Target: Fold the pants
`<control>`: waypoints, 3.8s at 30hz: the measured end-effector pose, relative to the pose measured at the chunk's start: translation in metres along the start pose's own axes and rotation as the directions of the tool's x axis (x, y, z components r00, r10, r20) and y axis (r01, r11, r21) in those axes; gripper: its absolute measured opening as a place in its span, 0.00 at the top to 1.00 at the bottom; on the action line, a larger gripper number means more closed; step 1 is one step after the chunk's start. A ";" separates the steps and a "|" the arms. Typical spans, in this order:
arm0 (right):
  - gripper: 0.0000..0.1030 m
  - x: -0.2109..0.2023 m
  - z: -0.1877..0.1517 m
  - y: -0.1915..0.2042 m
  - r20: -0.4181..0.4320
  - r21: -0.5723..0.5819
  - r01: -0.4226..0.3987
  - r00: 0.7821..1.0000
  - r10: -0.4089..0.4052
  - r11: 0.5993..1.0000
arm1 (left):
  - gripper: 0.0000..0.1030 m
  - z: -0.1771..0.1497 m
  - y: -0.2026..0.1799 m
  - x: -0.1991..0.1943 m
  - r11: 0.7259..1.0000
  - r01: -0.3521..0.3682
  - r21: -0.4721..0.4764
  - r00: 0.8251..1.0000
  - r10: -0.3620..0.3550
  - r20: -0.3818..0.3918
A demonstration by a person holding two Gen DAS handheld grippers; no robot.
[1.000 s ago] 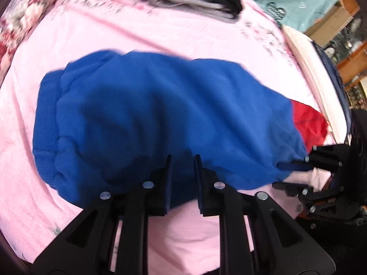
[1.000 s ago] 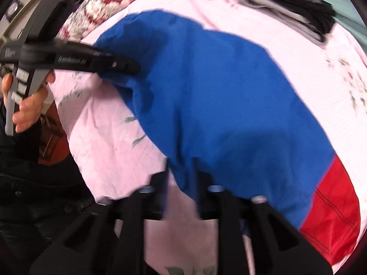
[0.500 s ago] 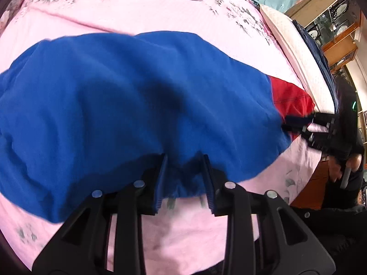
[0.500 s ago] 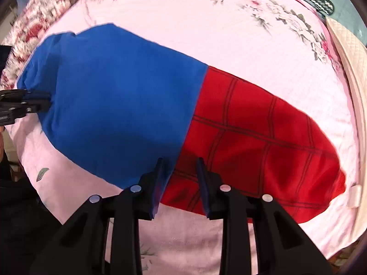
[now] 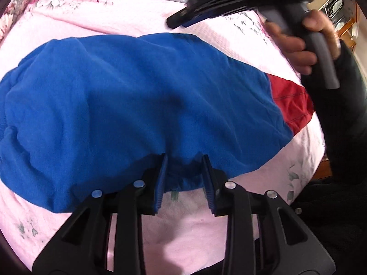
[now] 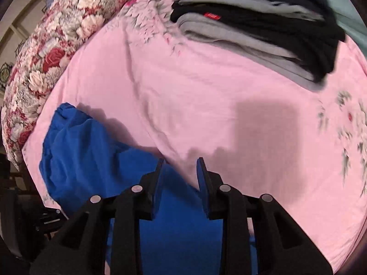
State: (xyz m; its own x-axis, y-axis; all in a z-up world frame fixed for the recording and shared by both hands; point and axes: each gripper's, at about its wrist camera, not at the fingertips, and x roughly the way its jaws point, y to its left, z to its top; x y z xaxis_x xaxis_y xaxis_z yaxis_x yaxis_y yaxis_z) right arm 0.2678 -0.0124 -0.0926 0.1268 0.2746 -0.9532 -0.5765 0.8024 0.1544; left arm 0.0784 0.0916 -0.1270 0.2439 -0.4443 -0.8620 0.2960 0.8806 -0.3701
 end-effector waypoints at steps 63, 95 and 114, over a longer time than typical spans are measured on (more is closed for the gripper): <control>0.96 -0.006 -0.168 0.061 0.214 0.051 -0.073 0.975 0.060 0.996 | 0.87 0.151 0.005 0.074 0.996 -0.078 -0.044 0.996 0.076 -0.047; 0.56 -0.071 -0.386 -0.210 0.419 0.776 -0.292 0.901 -0.110 0.560 | 0.86 0.072 -0.047 0.036 0.998 0.039 0.056 0.998 -0.037 -0.053; 0.78 -0.105 -0.372 -0.195 0.503 0.696 -0.309 0.854 -0.132 0.648 | 0.79 0.081 -0.121 0.051 0.984 0.086 0.155 0.993 -0.072 -0.091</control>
State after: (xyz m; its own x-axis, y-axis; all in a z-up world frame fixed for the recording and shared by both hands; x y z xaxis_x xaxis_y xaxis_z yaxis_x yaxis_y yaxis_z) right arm 0.0667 -0.3946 -0.1192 0.5905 0.3947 -0.7040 0.1488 0.8041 0.5756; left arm 0.1294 -0.0511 -0.0979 0.1372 -0.4901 -0.8608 0.4550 0.8031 -0.3848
